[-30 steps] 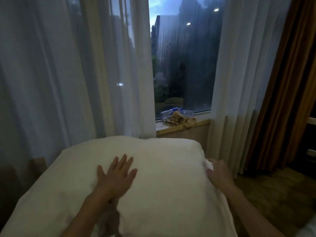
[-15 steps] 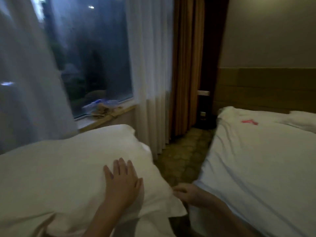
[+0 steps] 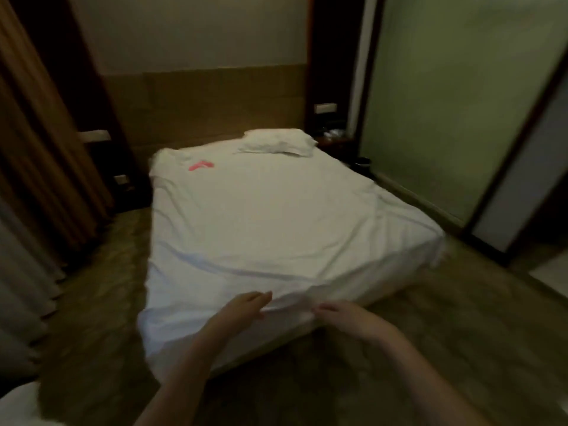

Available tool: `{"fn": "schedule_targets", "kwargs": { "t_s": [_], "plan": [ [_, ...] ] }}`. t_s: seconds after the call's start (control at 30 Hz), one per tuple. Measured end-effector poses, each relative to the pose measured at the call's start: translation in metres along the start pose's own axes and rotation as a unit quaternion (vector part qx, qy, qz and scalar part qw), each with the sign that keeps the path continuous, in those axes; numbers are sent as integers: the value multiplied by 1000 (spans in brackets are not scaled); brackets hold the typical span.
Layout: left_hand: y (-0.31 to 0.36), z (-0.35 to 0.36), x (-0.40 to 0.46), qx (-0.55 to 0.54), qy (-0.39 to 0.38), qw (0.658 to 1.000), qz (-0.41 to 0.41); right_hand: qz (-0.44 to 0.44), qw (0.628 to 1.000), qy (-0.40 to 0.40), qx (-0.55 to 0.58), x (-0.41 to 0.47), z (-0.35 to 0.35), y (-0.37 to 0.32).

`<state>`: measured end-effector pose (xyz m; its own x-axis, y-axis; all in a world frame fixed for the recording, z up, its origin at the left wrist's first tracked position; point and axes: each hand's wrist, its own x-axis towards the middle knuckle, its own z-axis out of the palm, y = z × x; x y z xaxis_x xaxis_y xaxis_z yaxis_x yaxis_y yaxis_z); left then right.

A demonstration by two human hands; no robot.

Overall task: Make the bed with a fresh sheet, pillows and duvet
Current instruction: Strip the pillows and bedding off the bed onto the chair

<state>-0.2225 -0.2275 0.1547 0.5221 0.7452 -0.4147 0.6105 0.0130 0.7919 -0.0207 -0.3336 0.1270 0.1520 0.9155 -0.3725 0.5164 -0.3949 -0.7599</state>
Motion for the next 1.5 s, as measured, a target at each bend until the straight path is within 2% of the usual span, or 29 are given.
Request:
{"fn": "schedule_targets", "kwargs": {
  "t_s": [0.1,0.23,0.37,0.5,0.57,0.73,0.93,1.07,1.23,1.4,1.5],
  "plan": [
    [22,66,42,-10,-78,997,-1,85,988,47,123,-24,-30,68],
    [40,149,88,-24,-180,983,-41,153,962,125,188,-42,-64,155],
    [54,221,121,-52,-215,970,-103,240,922,167,255,-58,-85,227],
    [66,280,149,-47,-233,962,-132,283,908,176,253,-63,-117,279],
    [72,300,162,-24,-231,963,-139,292,905,177,253,-57,-137,300],
    [90,328,209,-53,-229,959,-157,277,895,212,280,-9,-205,330],
    [141,366,323,-26,-189,971,-147,217,902,212,308,79,-334,361],
    [211,403,415,-27,-206,970,-123,210,887,247,329,133,-431,392],
    [315,461,524,64,-256,963,-60,230,864,297,334,168,-523,439],
    [433,520,608,85,-263,961,4,281,825,295,392,183,-587,499],
    [487,558,667,84,-245,965,40,305,826,274,388,196,-632,546]
  ]
}}
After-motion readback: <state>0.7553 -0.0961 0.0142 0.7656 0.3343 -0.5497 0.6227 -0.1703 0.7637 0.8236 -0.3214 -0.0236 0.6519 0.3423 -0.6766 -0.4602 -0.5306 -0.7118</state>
